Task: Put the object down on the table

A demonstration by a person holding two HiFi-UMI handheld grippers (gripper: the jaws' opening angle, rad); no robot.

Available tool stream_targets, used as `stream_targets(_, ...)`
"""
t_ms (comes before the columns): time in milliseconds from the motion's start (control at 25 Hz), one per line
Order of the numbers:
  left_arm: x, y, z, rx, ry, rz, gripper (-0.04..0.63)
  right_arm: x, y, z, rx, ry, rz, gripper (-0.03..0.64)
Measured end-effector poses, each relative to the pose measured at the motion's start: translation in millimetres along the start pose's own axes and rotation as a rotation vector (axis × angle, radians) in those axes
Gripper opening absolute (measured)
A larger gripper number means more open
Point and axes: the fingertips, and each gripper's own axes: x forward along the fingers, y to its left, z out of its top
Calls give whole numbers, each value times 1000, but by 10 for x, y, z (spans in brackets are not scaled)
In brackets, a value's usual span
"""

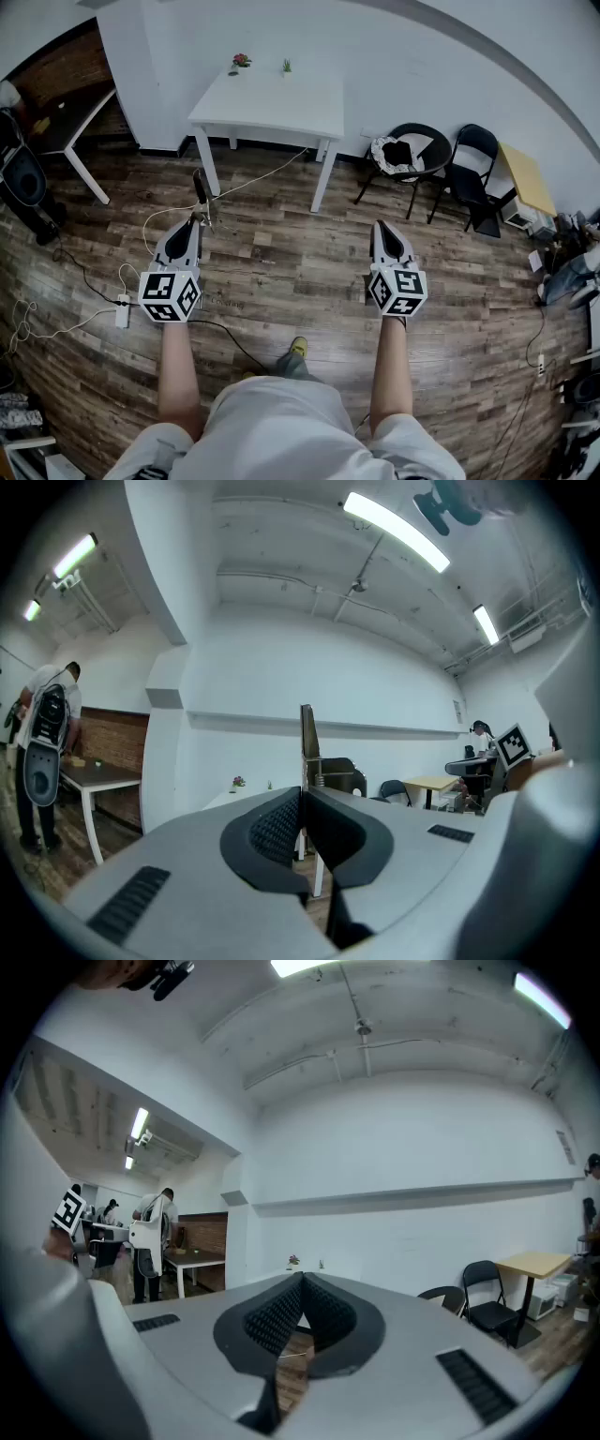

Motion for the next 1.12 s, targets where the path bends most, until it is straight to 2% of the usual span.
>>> stream_targets(680,387,133,-117,-6,25,10,22,377,3,-86,21,-13,26,8)
stream_targets(920,682,113,-195,-12,44,37,23,661,-209,-142,9,-5,37,8)
stream_targets(1120,1010,-98,-111,2,33,48,23,879,-520,-144,28,-17,62,8)
